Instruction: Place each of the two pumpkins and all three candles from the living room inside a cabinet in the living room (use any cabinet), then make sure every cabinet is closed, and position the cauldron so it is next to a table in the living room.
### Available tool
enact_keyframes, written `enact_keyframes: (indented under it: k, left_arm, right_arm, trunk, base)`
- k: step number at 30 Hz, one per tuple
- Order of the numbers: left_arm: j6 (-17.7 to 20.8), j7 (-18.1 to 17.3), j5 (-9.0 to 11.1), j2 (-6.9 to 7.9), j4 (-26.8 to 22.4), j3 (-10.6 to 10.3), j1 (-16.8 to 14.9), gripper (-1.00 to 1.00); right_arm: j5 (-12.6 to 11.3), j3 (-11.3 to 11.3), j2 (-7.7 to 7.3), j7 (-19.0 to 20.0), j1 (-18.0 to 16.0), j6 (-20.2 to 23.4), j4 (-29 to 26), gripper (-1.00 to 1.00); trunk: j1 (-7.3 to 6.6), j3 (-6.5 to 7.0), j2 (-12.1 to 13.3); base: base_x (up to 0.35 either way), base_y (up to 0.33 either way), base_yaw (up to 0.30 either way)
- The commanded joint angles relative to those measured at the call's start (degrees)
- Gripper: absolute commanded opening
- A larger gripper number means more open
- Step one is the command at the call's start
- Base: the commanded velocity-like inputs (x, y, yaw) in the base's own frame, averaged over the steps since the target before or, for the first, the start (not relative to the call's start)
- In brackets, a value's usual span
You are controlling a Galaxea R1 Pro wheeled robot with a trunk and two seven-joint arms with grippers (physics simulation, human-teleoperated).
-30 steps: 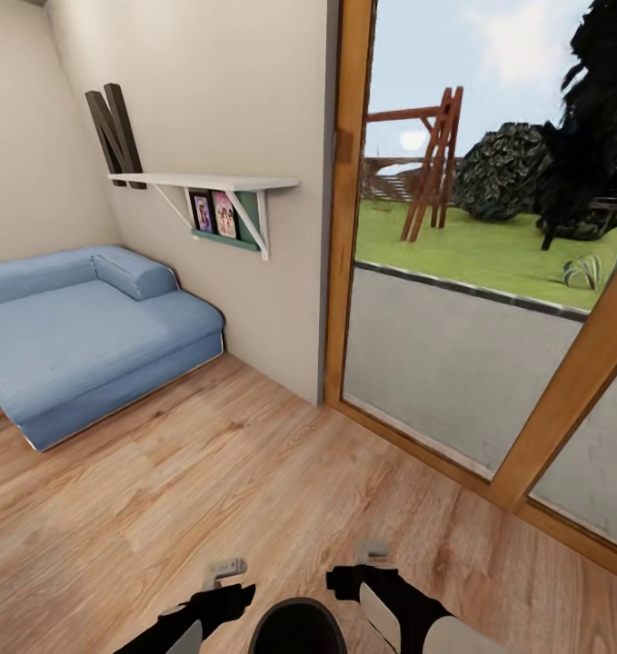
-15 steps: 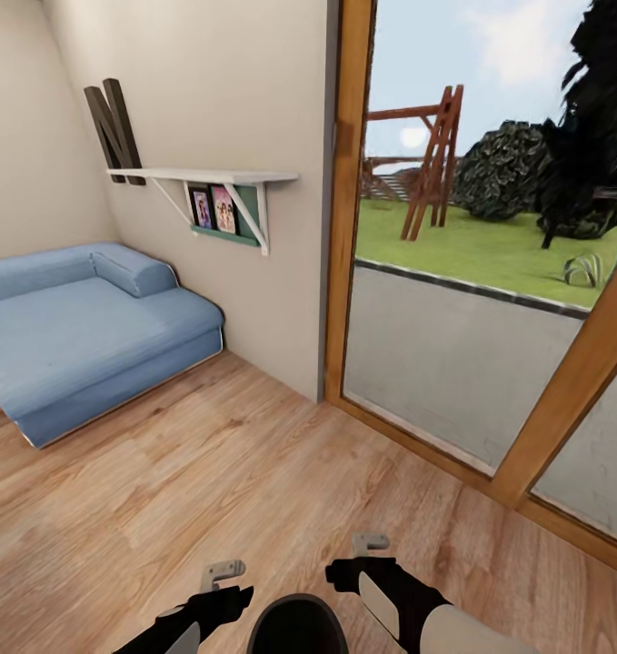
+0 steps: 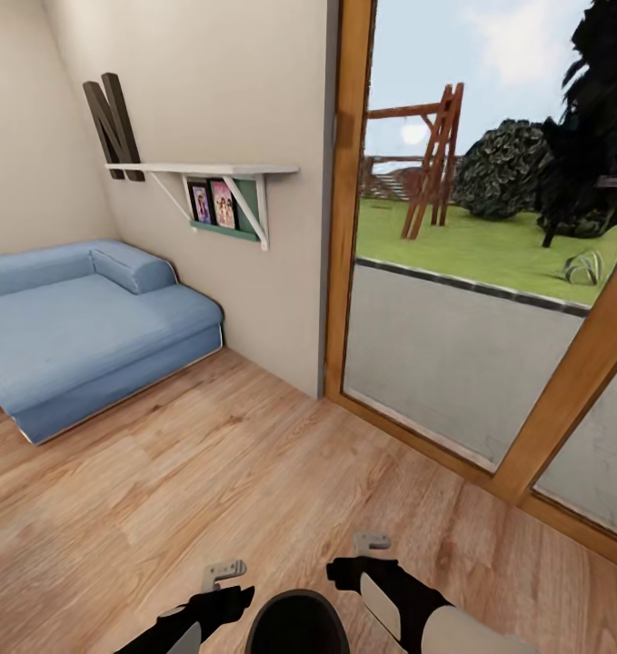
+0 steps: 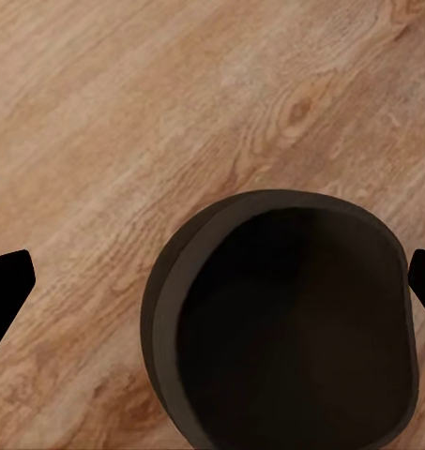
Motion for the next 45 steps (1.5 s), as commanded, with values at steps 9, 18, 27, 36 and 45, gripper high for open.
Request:
enact_keyframes:
  k: [9,18,27,36,45]
  left_arm:
    - [0.2,-0.08,0.27,0.02,-0.07,-0.2,-0.03,1.0]
    - [0.18,-0.08,0.18,-0.05,-0.07,-0.26,-0.03,1.0]
    - [0.11,-0.08,0.09,-0.2,-0.12,-0.41,-0.03,1.0]
    - [-0.03,0.07,0.0,-0.22,-0.16,-0.38,-0.03,1.0]
    - [-0.12,0.17,-0.08,-0.23,-0.16,-0.91,-0.03,1.0]
  right_arm:
    - [-0.5,0.53,-0.35,-0.23,0.12,-2.99,0.14,1.0]
    - [-0.43,0.53,-0.4,-0.11,0.13,-3.17,0.22,1.0]
    - [-0.64,0.33,-0.49,-0.27,0.13,-3.25,0.15,1.0]
    - [-0.64,0.28,-0.49,-0.23,0.13,-3.18,0.23,1.0]
    - [-0.66,0.27,-0.5,-0.2,0.13,-3.17,0.2,1.0]
  trunk:
    - [1.98,-1.67,-3.65]
    - [3.95,-3.29,-7.26]
    - [5.49,-4.54,-10.07]
    - [5.49,-4.54,-10.07]
    - [7.47,-6.16,-13.68]
  base:
    - [0.0,0.0,0.0]
    - [0.0,0.0,0.0]
    - [0.0,0.0,0.0]
    - [0.0,0.0,0.066]
    - [0.0,0.0,0.221]
